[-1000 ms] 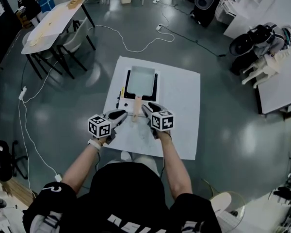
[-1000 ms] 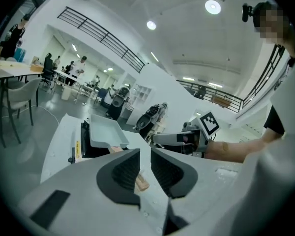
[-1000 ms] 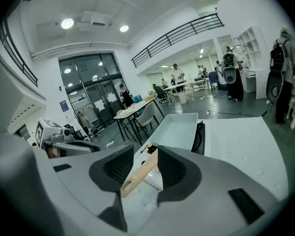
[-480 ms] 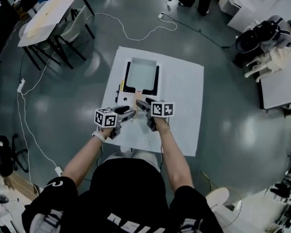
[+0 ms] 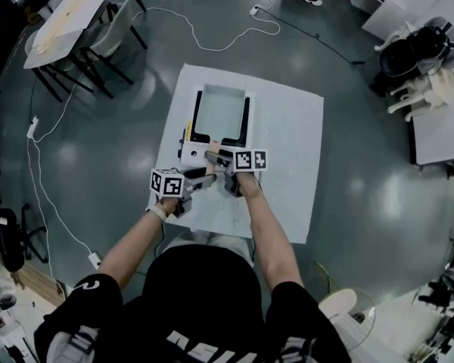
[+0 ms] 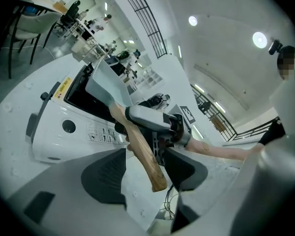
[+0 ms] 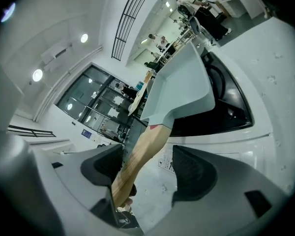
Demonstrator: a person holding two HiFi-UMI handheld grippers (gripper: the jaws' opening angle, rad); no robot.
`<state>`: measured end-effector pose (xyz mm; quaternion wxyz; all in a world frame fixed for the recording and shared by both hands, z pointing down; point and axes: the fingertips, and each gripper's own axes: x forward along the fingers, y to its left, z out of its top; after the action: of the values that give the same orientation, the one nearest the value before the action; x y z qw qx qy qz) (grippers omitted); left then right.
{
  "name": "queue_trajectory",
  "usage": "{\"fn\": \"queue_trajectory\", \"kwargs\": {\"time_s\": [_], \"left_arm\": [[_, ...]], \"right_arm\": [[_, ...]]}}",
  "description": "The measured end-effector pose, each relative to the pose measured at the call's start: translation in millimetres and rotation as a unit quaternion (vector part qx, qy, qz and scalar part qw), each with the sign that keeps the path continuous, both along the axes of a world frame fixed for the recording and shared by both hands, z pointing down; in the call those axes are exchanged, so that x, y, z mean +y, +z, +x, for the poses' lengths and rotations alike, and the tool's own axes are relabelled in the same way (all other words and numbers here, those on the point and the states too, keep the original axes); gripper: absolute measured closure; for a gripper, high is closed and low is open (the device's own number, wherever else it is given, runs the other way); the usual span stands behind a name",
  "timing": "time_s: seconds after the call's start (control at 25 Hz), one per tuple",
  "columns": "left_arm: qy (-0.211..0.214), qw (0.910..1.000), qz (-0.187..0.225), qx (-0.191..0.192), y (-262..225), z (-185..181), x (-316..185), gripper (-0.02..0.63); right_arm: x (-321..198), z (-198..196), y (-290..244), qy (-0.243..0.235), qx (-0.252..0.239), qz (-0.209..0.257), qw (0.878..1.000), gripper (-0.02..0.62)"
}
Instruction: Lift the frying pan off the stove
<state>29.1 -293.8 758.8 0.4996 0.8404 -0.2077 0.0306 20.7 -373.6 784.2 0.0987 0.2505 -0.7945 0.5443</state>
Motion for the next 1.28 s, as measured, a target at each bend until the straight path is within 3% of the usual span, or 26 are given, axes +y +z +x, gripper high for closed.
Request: {"fn": "queue_trajectory", "kwargs": {"time_s": [0.28,0.36,0.56,0.96,1.28], "left_arm": [[0.014,0.9993,-0.026,0.025,1.9,9.2,-4.8,0.385],[0.019,0.9987,-0.034,0.032,3.0,10.7,-3.3,0.409],[0.013,0.9960,-0.063,0.062,5.3,11.3,-2.5,0.448],[0.008,0.9966,-0.054,0.062,2.7,10.3,-7.5,0.453],[0.013,0.9972,-0.043,0.060,-10.7,15.6,3.3,0.445]], "right_arm": [[-3.7,-18.6,7.8,-0.030,-0.033,-0.029,0.999,0.305],[-2.4,-22.3,8.2,-0.033,-0.047,-0.038,0.998,0.356],[-1.4,-24.9,7.2,-0.026,-0.086,-0.063,0.994,0.399],[-5.1,-27.8,-0.6,0.001,-0.131,-0.069,0.989,0.437],[4.9,-19.4,-13.7,0.018,-0.131,-0.060,0.989,0.439]]}}
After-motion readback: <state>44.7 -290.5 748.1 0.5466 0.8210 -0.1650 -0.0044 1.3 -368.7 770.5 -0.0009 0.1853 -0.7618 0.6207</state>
